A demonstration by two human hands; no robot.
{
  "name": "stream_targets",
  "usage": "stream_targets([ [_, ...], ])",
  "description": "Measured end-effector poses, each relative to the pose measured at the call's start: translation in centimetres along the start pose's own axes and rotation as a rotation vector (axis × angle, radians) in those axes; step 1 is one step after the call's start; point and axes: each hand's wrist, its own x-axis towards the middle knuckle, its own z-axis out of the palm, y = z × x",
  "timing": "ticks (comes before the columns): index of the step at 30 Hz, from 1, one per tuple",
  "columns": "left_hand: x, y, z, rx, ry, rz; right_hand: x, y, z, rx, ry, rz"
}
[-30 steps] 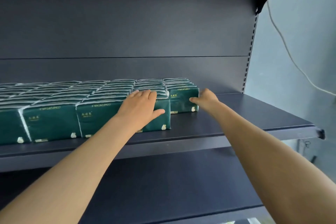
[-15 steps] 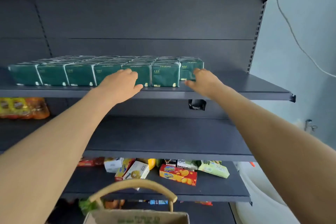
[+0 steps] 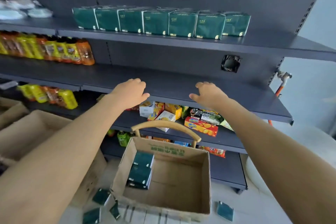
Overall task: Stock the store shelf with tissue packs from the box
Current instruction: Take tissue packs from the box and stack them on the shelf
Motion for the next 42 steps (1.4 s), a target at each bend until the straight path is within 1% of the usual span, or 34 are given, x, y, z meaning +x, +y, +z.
stream_targets([
  [5, 0.0, -4.7, 7.5, -0.010, -0.088, 0.063, 1.7, -3.3, 8.4, -0.052, -0.142, 0.049],
  [9, 1.0, -7.8, 13.8, -0.086, -0.173, 0.153, 3.3, -5.8, 15.7, -0.067, -0.329, 0.147],
  [12, 1.0, -9.4, 18.7, -0.138, -0.256, 0.196, 3.4, -7.6, 20.8, -0.041, -0.453, 0.233],
  [14, 0.8, -10.1, 21.9, -0.158, -0.325, 0.223, 3.0, -8.6, 24.0, -0.012, -0.508, 0.258],
  [17, 0.4, -10.3, 26.1, -0.218, -0.433, 0.228, 2.4, -9.3, 28.5, 0.052, -0.575, 0.318],
  [22, -0.5, -8.8, 31.9, -0.253, -0.547, 0.221, 1.9, -9.3, 35.0, 0.138, -0.688, 0.412],
  [28, -0.7, -7.1, 39.2, -0.313, -0.623, 0.120, 2.3, -8.2, 43.9, 0.179, -0.837, 0.430],
  [31, -1.0, -5.9, 42.8, -0.288, -0.630, 0.059, 2.8, -7.8, 47.6, 0.199, -0.869, 0.428],
  [35, -1.4, -4.6, 46.1, -0.336, -0.639, -0.072, 3.4, -7.9, 51.4, 0.315, -0.826, 0.466],
  [38, -1.8, -4.2, 47.6, -0.346, -0.636, -0.160, 3.9, -8.4, 53.5, 0.560, -0.726, 0.603],
  [42, -2.7, -4.1, 49.3, -0.466, -0.630, -0.303, 3.9, -9.7, 55.0, 0.885, -0.605, 0.787],
])
